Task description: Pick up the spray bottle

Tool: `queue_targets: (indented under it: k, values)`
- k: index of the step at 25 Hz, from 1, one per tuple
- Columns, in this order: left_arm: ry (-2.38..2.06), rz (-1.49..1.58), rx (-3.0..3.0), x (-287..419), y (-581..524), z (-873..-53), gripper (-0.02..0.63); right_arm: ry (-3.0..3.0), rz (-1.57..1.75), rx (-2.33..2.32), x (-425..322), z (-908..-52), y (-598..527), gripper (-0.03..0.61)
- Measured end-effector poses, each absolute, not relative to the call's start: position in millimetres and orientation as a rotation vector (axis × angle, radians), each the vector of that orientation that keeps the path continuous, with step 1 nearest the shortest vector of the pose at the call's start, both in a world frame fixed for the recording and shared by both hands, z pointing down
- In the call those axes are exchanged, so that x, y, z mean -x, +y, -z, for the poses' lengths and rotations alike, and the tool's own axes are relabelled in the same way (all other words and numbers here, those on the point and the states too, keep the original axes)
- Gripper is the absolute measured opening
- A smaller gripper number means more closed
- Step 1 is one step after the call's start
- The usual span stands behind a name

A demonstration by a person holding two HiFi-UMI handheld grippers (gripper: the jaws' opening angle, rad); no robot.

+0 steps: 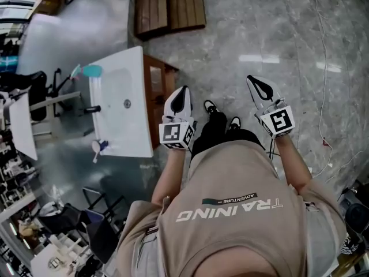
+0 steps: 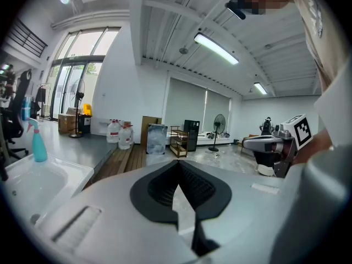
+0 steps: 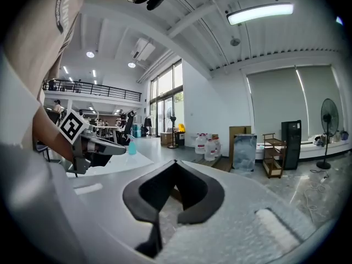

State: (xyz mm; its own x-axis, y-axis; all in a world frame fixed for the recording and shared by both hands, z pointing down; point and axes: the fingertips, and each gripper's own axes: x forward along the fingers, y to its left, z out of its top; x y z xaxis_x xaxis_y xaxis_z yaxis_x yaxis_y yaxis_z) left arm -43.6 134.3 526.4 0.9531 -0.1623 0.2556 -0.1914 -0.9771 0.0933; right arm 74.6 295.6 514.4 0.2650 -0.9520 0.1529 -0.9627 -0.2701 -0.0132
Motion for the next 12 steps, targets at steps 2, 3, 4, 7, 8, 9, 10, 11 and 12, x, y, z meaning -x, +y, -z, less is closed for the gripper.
queue_targets:
  k: [2,3,4,7,8,9,10,11,12]
  values:
    - [-0.278,-0.387,-2.968,42.6,117.1,-537.1,0.017,-1.844,-0.184,-2.416,-73.7,-509.7,278.2,0.002]
    - [-0.274,-0.386,-2.966,39.3,108.3,-539.9,0.017,-1.843,-0.177,-2.415,-76.0,-507.8,269.5,0.002]
    - [-0.263,-0.382,-2.971,34.0,100.0,-540.3,0.017,-1.841,-0.180,-2.423,-79.7,-505.9,261.4,0.002]
    - [-0.211,-0.331,-3.014,7.4,77.6,-525.6,0.017,-1.835,-0.203,-2.474,-96.2,-493.1,243.7,0.002]
    - [-0.200,-0.299,-3.028,-3.6,69.8,-517.8,0.017,-1.831,-0.197,-2.477,-103.5,-487.7,238.1,0.002]
    - [-0.199,-0.267,-3.037,-13.4,60.9,-510.4,0.017,-1.828,-0.184,-2.473,-110.4,-482.4,230.9,0.002]
    - [-0.202,-0.237,-3.042,-21.0,50.9,-504.0,0.017,-1.827,-0.165,-2.468,-116.3,-476.8,221.6,0.002]
    - [-0.207,-0.212,-3.045,-26.2,40.4,-498.8,0.017,-1.827,-0.141,-2.464,-120.6,-470.6,210.6,0.002]
    - [-0.210,-0.194,-3.048,-29.7,30.1,-494.9,0.017,-1.831,-0.113,-2.461,-123.4,-463.9,198.8,0.002]
